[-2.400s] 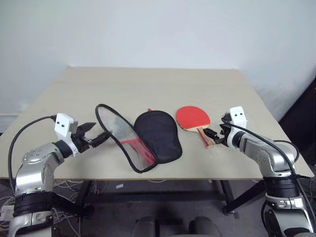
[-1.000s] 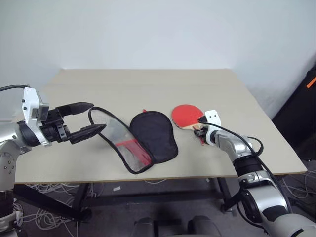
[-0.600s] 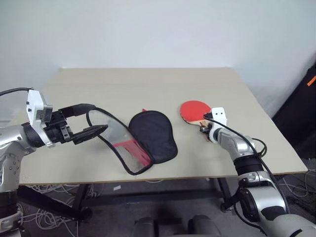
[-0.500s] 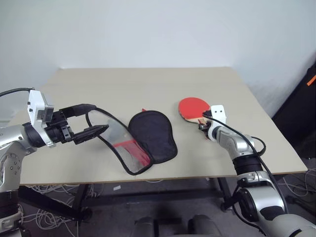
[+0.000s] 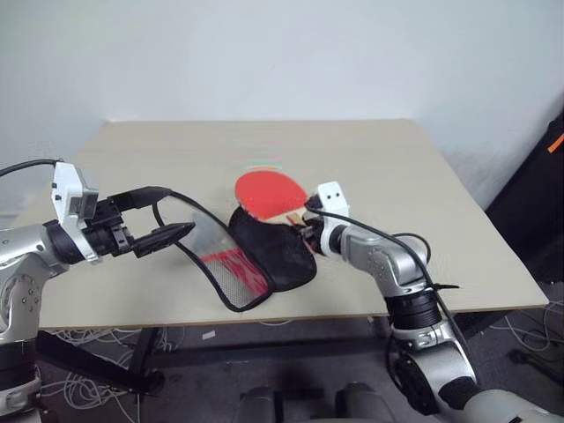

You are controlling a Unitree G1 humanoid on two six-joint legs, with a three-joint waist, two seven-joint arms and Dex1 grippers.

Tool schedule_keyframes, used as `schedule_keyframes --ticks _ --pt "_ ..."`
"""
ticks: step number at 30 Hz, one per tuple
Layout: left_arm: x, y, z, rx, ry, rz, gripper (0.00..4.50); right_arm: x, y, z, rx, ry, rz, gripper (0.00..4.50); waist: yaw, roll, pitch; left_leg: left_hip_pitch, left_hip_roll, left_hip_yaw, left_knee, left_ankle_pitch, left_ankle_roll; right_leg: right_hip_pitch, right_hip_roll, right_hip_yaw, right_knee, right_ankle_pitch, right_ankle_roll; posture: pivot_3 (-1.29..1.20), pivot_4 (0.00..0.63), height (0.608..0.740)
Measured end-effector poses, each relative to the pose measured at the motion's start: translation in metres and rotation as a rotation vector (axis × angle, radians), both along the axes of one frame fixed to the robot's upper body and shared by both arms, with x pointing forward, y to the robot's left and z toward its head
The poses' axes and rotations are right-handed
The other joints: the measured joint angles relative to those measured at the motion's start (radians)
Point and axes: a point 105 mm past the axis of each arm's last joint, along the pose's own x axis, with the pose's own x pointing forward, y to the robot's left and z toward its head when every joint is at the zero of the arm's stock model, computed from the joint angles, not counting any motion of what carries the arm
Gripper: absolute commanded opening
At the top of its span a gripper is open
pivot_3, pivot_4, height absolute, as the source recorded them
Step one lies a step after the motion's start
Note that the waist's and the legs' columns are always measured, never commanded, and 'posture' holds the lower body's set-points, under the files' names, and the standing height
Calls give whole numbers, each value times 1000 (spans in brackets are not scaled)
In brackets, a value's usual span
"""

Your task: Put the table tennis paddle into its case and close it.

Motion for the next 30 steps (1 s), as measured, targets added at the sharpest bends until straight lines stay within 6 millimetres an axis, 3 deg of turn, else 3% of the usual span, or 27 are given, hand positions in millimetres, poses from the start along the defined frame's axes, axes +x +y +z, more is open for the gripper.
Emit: schedule_keyframes --ticks 6,12,19,30 --pt "-1 0 -2 -1 8 2 4500 -16 12 -25 -26 77 34 1294 -3 -1 0 0 2 1 0 -2 -4 -1 2 1 0 0 0 0 0 740" --pt "-1 0 -2 0 9 2 4500 -17 19 -39 -42 120 30 1294 -4 -3 0 0 2 2 0 -2 -4 -2 3 2 0 0 0 0 0 740" --pt "-1 0 -3 0 11 2 4500 -10 30 -39 -47 110 11 1294 -6 -3 0 0 4 3 0 -2 -5 -3 4 3 1 0 0 0 0 740" --pt "0 2 -6 -1 20 21 4500 11 15 -43 -57 100 -101 1294 -2 -4 0 0 4 2 0 -2 -5 -2 4 4 1 1 -1 0 0 740"
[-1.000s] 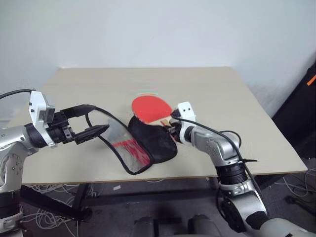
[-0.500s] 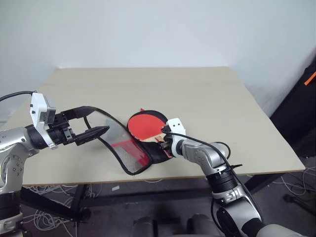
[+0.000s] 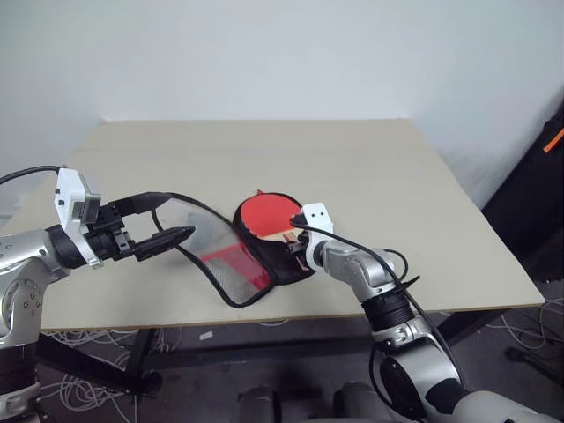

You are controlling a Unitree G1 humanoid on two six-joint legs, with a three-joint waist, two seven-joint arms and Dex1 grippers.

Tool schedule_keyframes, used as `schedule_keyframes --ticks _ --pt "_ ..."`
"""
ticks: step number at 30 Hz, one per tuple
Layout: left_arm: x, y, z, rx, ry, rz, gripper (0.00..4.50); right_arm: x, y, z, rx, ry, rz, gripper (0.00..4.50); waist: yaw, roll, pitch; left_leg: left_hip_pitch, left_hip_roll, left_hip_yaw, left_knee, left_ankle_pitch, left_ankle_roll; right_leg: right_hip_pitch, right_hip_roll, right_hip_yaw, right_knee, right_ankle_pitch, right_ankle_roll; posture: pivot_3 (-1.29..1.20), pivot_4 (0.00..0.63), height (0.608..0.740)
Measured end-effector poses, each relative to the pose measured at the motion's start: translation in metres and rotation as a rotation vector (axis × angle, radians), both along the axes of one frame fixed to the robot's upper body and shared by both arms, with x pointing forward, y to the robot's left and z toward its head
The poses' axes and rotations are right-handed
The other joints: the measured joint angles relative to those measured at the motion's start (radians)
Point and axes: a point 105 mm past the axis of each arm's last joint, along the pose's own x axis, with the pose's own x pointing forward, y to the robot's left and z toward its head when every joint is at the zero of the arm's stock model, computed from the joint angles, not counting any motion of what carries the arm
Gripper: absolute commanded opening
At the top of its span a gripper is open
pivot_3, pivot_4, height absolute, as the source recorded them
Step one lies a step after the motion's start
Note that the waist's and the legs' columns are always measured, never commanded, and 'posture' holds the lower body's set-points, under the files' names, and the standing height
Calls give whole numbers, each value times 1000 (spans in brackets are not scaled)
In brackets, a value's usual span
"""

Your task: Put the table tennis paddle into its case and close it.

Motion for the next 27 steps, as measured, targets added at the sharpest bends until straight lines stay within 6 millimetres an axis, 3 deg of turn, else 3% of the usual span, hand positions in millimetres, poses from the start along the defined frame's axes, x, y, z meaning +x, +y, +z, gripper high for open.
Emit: schedule_keyframes --ticks 9,13,17,19,23,27 --pt "0 0 0 0 0 1 4500 1 0 -1 -3 1 -3 1294 0 0 0 0 0 0 0 0 0 0 0 0 0 0 0 0 0 740" --pt "0 0 0 0 0 2 4500 0 0 -2 2 18 -1 2431 -1 0 0 0 0 0 0 0 0 0 0 0 0 0 0 0 0 740" --pt "0 0 -1 -4 1 2 4500 -4 4 0 30 46 23 3846 -3 0 0 0 0 0 0 0 1 0 0 0 0 0 0 0 0 740" --pt "0 0 -1 -5 1 2 4500 -6 7 8 66 38 44 4476 -3 0 0 0 0 0 0 0 1 0 0 0 0 0 0 0 0 740" --pt "1 0 -2 -5 3 6 4500 -8 8 49 155 -97 132 4476 -1 0 0 0 0 0 0 0 1 0 0 0 0 0 1 0 0 740" --pt "3 7 -5 2 7 33 4500 -16 -21 77 183 -212 209 4476 4 -1 0 0 0 0 0 0 0 1 0 0 -1 -1 2 0 0 740"
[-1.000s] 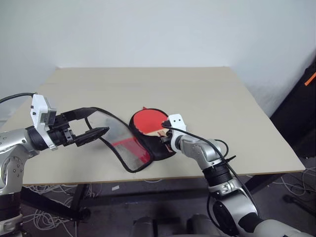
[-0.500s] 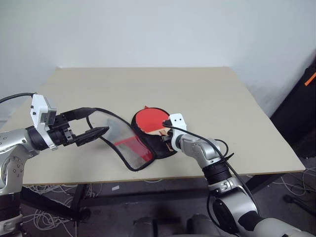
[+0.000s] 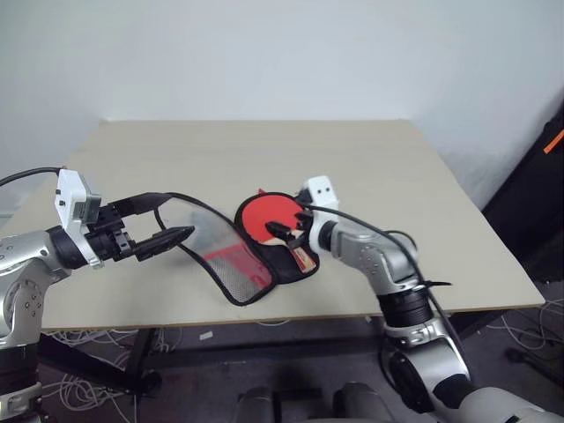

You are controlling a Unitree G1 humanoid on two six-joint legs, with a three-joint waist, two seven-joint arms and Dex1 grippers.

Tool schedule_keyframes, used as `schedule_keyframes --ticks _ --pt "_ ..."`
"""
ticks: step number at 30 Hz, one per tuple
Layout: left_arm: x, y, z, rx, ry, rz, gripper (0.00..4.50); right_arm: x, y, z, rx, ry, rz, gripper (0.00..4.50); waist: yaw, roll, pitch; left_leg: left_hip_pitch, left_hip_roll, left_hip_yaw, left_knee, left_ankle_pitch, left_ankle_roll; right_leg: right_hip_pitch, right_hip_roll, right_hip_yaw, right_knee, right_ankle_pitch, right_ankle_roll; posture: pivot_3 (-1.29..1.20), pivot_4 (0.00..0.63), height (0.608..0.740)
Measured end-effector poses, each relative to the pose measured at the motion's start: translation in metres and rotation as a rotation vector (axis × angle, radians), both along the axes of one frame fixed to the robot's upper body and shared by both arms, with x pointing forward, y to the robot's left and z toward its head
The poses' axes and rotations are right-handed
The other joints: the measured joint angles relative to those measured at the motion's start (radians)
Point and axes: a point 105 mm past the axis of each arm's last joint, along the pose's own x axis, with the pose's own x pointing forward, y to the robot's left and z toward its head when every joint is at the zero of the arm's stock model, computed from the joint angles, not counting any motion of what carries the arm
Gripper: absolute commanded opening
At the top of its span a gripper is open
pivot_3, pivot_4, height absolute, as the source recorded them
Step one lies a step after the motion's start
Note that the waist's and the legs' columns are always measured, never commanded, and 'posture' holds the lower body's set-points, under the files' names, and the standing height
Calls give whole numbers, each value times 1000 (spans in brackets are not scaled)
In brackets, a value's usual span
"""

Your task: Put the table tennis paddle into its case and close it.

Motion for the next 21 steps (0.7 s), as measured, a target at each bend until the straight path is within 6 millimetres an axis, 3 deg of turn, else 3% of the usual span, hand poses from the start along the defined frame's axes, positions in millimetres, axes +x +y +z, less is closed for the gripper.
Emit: schedule_keyframes --ticks 6,12,19,21 --pt "0 15 -10 -14 36 52 4500 -9 -77 5 -63 -44 2 4476 -3 0 0 1 1 2 0 0 -1 -1 0 1 1 -3 0 0 0 740" --pt "-13 42 -15 -20 63 147 4500 -28 -123 10 -110 -42 64 4476 -3 0 1 2 1 3 0 0 1 -1 0 2 1 -4 -1 0 0 740" --pt "-20 45 -42 -88 130 188 4500 -51 -140 22 -192 -139 213 4476 4 -2 1 2 1 3 1 -2 -3 -1 0 2 0 -4 -1 0 0 740" --pt "-20 46 -52 -102 161 199 4112 -56 -145 23 -221 -149 255 4500 4 -2 1 2 1 3 1 -2 -2 -1 0 2 0 -4 -1 0 0 740"
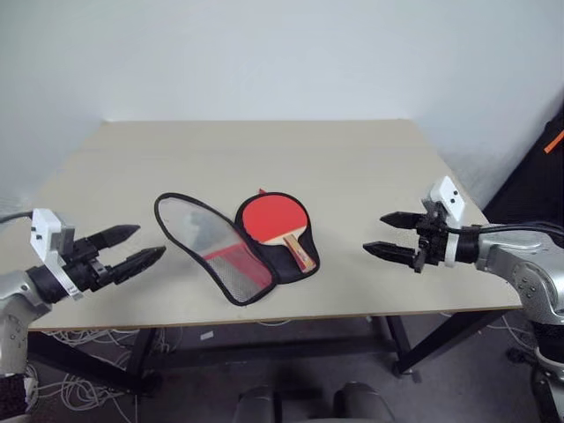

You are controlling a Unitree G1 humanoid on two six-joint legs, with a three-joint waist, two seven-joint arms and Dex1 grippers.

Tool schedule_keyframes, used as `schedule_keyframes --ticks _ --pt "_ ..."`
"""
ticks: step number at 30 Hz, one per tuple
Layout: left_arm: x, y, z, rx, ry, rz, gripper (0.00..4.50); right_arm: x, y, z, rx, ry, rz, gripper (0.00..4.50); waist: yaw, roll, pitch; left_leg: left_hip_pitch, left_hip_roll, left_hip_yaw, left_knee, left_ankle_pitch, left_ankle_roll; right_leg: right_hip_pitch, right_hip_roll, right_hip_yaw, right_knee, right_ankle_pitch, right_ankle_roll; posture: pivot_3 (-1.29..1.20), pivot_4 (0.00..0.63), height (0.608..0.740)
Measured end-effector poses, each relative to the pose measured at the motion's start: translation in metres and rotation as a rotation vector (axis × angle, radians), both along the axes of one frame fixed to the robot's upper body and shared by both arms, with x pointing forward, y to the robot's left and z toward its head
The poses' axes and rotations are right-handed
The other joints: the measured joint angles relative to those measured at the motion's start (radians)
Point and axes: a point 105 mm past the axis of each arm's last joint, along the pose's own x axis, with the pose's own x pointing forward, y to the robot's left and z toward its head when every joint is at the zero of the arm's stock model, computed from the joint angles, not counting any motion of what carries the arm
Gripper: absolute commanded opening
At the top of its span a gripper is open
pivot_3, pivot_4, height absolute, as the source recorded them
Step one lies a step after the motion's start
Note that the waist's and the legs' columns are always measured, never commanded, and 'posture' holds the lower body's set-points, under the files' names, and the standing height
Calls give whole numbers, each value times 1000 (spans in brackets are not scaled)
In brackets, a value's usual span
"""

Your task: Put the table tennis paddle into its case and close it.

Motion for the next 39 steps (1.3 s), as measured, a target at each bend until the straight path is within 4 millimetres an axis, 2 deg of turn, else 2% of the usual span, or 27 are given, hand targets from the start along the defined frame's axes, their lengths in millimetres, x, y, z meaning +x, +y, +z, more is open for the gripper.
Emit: schedule_keyframes --ticks 2,6,12,20,25,31,37,39 --pt "0 5 -9 -18 33 24 3564 -2 -2 2 -19 -14 27 4500 1 0 0 0 0 0 0 0 0 0 0 0 0 0 0 0 0 740" --pt "0 7 -24 -56 73 52 2186 2 -6 2 -22 -21 21 4500 3 -1 0 0 0 0 0 0 0 -1 0 0 0 0 0 0 0 740" --pt "7 -16 -42 -113 92 40 39 4 -6 2 -24 -32 8 4500 20 -2 0 0 0 0 1 0 0 -1 0 0 0 0 0 0 0 740" --pt "29 -61 -51 -131 82 -30 39 0 0 5 -10 -24 30 4500 18 -2 0 0 0 0 2 2 4 1 1 0 1 0 0 0 0 740" --pt "39 -84 -50 -169 69 -73 39 0 0 5 -10 -21 29 4500 20 -2 0 0 -1 -1 2 2 4 2 1 1 0 0 0 0 0 740" --pt "43 -141 -68 -240 118 -191 39 3 3 15 -10 -56 40 4500 20 -2 0 0 -2 -2 4 1 5 3 1 1 0 0 1 0 0 740" --pt "52 -187 -69 -262 113 -264 39 3 4 14 -11 -49 54 4500 20 -3 0 0 -2 -2 5 1 5 4 2 1 0 1 2 0 0 740" --pt "54 -195 -66 -266 105 -278 39 3 5 15 -11 -53 57 4500 19 -3 0 0 -2 -2 5 1 5 4 2 2 1 1 3 0 0 740"
